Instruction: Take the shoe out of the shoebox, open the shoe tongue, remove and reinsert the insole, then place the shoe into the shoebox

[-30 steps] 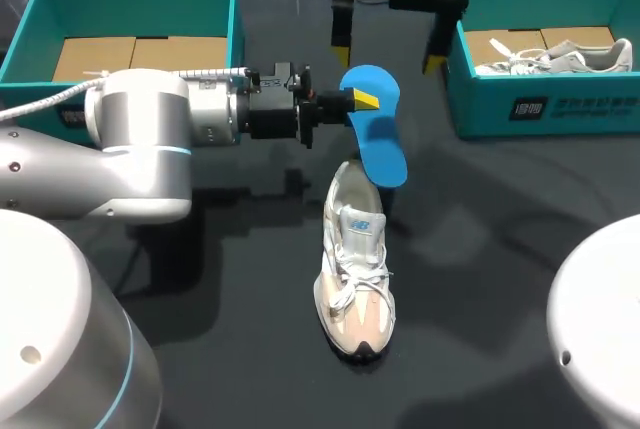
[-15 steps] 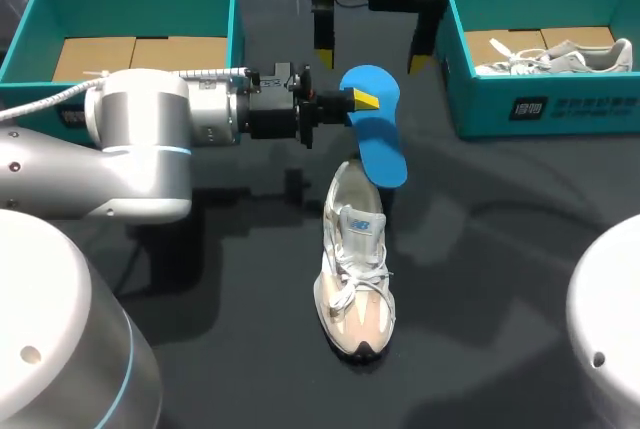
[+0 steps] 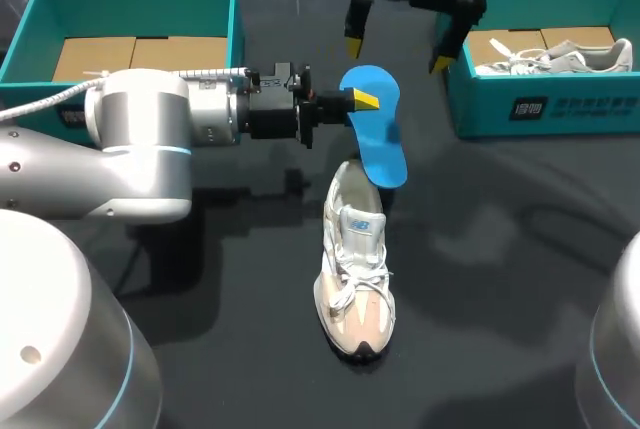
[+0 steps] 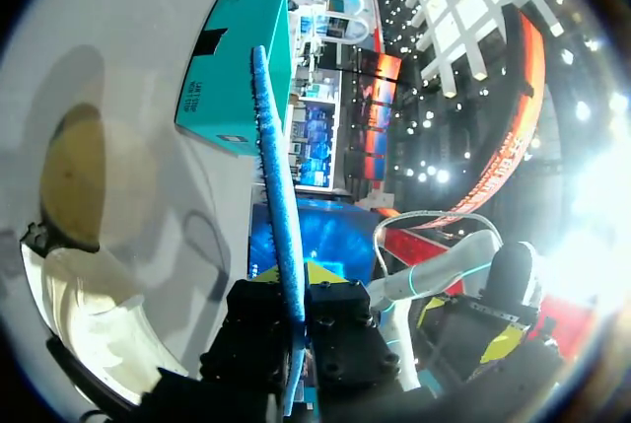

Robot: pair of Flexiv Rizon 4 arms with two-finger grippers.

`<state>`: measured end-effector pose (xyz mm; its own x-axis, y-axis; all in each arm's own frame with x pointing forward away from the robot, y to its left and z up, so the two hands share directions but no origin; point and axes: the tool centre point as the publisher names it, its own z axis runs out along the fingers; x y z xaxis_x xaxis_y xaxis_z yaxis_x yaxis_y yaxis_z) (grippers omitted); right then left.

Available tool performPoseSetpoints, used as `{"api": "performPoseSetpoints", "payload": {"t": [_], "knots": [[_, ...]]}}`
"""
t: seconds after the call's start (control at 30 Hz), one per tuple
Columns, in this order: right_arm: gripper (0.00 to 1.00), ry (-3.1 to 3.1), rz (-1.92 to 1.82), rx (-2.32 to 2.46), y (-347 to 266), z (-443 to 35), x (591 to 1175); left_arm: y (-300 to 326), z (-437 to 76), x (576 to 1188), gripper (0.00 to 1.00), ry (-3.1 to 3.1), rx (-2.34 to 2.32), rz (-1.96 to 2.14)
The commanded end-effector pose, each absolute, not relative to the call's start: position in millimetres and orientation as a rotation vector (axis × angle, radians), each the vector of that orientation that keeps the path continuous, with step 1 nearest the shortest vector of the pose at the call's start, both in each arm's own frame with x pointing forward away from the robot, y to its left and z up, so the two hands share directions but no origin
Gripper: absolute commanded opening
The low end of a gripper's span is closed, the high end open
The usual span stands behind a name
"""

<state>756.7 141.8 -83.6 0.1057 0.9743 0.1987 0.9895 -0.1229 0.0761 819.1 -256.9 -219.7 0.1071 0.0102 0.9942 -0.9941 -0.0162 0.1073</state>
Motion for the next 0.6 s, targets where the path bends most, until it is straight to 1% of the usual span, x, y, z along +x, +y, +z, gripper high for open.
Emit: {"api": "performPoseSetpoints", "payload": {"t": [0.03, 0.6], "knots": [[1.00, -1.912, -0.510, -2.152, 123, -88, 755, -257, -220, 819, 0.00, -1.116, 1.263, 1.147], [1.00, -1.631, -0.787, -1.967, 98, -103, 762, -257, -220, 819, 0.00, -1.116, 1.263, 1.147]]}}
